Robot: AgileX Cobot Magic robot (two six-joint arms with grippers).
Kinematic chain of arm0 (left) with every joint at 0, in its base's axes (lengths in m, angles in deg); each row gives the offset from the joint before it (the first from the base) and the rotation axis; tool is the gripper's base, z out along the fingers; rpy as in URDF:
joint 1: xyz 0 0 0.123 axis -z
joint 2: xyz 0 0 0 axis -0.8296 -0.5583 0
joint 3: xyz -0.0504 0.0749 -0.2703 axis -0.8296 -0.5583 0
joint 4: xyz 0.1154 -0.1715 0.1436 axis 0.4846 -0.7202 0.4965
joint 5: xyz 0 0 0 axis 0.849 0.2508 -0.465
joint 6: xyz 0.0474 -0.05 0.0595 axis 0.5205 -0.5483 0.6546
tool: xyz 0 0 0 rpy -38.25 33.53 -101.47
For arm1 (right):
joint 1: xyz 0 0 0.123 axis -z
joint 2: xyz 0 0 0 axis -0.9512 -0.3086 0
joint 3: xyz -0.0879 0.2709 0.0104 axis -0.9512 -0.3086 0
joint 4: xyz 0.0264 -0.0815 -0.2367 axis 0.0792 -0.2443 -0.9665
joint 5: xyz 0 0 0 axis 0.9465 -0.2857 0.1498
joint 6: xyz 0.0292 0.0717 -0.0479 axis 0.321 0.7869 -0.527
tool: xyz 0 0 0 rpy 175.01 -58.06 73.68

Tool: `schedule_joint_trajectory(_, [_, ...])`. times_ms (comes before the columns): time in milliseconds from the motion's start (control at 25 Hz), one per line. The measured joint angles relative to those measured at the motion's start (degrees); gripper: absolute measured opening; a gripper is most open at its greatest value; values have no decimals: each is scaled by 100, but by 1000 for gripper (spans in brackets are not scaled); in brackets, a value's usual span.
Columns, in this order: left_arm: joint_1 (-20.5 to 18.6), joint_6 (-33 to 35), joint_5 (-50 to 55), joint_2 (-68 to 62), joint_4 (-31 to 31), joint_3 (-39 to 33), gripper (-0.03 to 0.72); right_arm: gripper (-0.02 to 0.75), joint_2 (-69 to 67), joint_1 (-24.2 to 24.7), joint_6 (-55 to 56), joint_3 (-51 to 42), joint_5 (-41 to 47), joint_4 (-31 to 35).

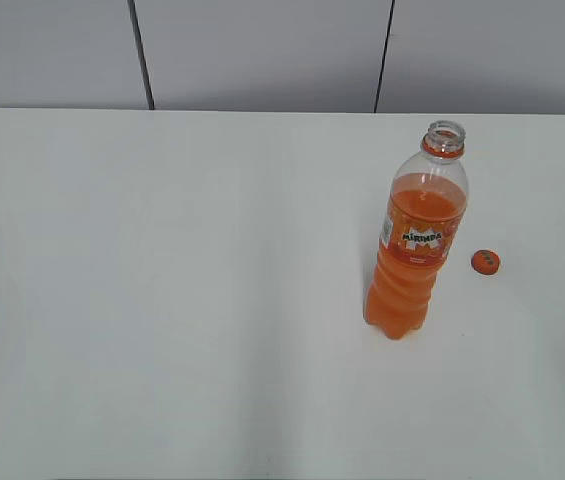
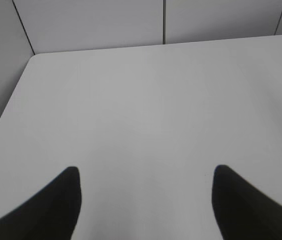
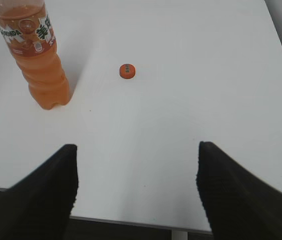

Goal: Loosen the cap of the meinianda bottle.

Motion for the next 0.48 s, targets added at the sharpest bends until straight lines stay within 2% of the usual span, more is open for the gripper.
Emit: schedule_joint_trajectory(480, [0, 0, 0, 0, 0, 0, 500, 556, 0, 0, 0, 0, 0, 0])
